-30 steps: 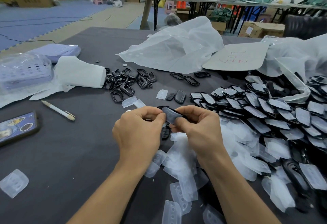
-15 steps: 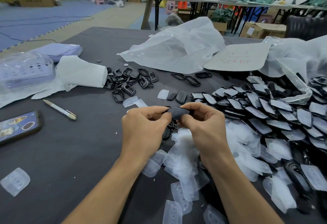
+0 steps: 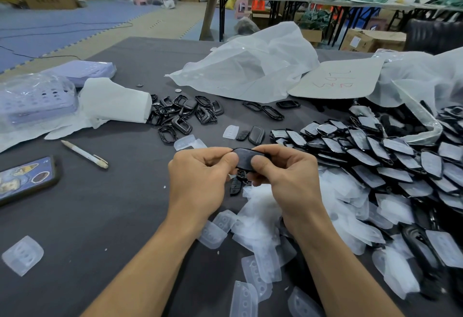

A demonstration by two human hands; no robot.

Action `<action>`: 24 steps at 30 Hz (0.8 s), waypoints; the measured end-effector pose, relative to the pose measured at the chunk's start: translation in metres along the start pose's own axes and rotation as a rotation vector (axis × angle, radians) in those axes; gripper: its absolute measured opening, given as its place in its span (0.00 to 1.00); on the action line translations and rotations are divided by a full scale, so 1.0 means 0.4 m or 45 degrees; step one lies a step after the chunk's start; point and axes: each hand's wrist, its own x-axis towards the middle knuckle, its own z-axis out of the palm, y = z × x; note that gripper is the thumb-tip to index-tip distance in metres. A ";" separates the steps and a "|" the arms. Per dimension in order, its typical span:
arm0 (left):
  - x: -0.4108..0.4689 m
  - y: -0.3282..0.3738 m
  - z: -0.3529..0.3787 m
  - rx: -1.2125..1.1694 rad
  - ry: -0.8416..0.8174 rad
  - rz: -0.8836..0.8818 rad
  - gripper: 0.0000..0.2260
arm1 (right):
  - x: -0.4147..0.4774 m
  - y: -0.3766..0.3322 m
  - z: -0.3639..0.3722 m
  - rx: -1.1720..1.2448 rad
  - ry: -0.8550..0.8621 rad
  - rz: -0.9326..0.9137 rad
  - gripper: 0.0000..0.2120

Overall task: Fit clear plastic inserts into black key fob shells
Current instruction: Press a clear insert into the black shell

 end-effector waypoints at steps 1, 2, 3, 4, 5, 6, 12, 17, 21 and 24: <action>0.001 -0.001 0.000 0.009 -0.004 -0.006 0.20 | 0.001 0.000 0.001 0.014 0.006 0.013 0.18; 0.002 -0.002 0.002 0.027 -0.010 -0.015 0.20 | 0.001 0.002 0.003 0.018 0.012 0.022 0.18; 0.000 -0.002 0.003 0.046 -0.014 -0.033 0.18 | 0.001 0.004 0.004 0.012 0.021 0.027 0.18; -0.003 -0.001 0.004 0.059 -0.019 -0.050 0.15 | 0.001 0.006 0.005 -0.004 0.034 0.025 0.17; -0.007 0.001 0.006 0.074 -0.024 -0.059 0.10 | 0.000 0.008 0.006 -0.026 0.045 0.017 0.17; -0.012 0.003 0.006 0.106 -0.030 -0.060 0.07 | -0.001 0.010 0.006 -0.054 0.049 0.003 0.17; -0.016 0.004 0.010 0.226 -0.048 0.098 0.13 | -0.002 0.019 0.008 -0.249 0.024 -0.049 0.15; -0.015 -0.005 0.009 0.254 -0.076 0.152 0.04 | -0.008 0.024 0.007 -0.433 0.019 -0.109 0.09; -0.009 -0.013 0.002 0.257 -0.089 0.145 0.02 | -0.002 0.025 0.008 -0.428 -0.001 -0.108 0.11; -0.002 -0.012 -0.004 0.269 -0.096 0.150 0.10 | 0.005 0.028 0.004 -0.392 -0.007 -0.064 0.12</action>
